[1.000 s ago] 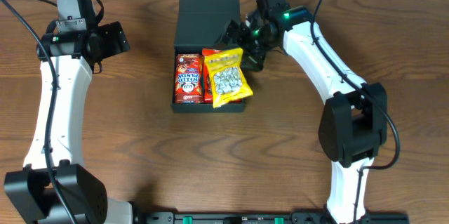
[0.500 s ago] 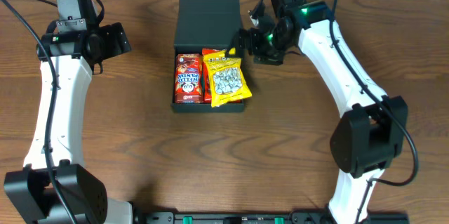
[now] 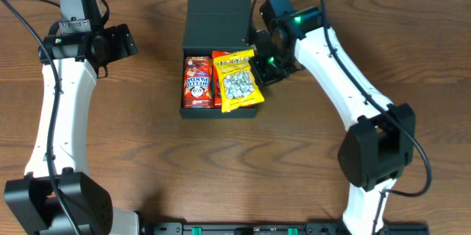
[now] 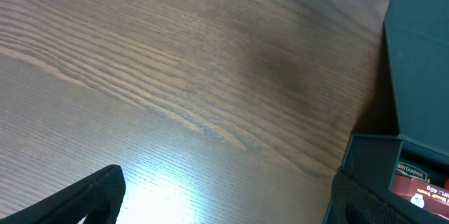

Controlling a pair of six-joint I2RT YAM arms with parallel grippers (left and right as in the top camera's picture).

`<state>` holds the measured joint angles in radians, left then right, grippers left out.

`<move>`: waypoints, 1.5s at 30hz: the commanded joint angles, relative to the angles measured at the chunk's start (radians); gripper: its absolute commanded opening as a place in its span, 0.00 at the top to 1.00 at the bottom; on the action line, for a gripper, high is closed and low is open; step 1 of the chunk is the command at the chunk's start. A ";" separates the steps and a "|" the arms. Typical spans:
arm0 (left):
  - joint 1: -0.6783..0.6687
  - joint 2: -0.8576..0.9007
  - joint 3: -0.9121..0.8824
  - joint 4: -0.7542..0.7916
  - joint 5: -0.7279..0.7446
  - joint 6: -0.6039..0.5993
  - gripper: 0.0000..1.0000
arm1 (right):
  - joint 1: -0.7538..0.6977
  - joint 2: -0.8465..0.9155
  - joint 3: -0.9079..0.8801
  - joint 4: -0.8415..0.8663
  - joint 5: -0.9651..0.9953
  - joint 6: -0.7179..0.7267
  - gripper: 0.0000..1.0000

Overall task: Pack container
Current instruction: 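Place the yellow Hacks bag into the black box and release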

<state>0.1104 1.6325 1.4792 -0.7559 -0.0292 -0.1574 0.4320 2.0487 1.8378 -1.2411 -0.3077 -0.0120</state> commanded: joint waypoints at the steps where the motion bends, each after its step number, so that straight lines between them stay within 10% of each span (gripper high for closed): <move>1: 0.000 0.010 -0.003 -0.003 0.004 -0.003 0.05 | 0.022 0.051 0.005 0.008 0.021 -0.028 0.99; 45: 0.000 0.010 -0.003 -0.008 0.004 -0.004 0.05 | 0.095 0.153 0.168 0.126 0.132 -0.042 0.99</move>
<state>0.1104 1.6325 1.4792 -0.7593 -0.0296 -0.1577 0.5423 2.1967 2.0266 -1.1255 -0.2379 -0.0353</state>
